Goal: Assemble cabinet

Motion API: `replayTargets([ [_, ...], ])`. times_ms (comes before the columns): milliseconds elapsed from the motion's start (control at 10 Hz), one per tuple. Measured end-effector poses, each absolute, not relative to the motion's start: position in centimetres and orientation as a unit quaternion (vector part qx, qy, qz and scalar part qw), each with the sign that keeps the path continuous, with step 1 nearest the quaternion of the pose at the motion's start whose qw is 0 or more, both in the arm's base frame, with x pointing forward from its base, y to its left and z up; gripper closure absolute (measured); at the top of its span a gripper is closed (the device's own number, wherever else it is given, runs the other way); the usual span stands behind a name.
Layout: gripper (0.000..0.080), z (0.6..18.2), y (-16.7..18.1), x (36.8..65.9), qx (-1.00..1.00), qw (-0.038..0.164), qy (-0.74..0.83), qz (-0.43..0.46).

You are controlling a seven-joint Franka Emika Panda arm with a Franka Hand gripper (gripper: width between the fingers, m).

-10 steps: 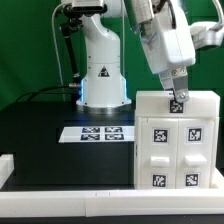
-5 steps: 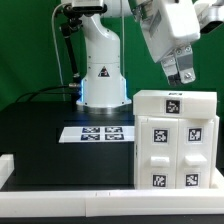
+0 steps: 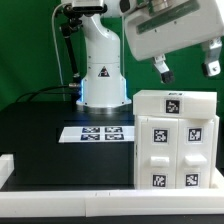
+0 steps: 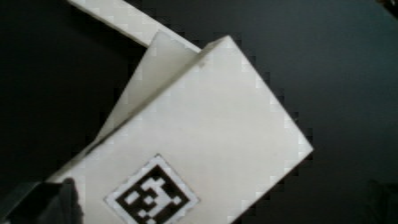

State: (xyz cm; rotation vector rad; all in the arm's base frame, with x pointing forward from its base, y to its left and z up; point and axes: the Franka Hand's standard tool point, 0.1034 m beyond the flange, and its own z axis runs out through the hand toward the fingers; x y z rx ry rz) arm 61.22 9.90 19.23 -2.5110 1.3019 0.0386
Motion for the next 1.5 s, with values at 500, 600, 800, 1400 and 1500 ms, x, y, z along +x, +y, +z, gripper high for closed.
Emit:
replayTargets([
  [500,0.0002,19.09,10.21,62.0,-0.952,0.159,0.26,-0.003],
  [600,0.0002,19.07,10.19,62.0,-0.964,0.157,0.214,-0.011],
  [800,0.0002,18.9,9.84,62.28,-0.993,0.104,-0.006,-0.057],
  [1400,0.0002,18.76,9.64,62.31,-0.944,0.039,-0.32,-0.076],
  [1500,0.0002,18.74,9.55,62.32,-0.929,0.034,-0.361,-0.077],
])
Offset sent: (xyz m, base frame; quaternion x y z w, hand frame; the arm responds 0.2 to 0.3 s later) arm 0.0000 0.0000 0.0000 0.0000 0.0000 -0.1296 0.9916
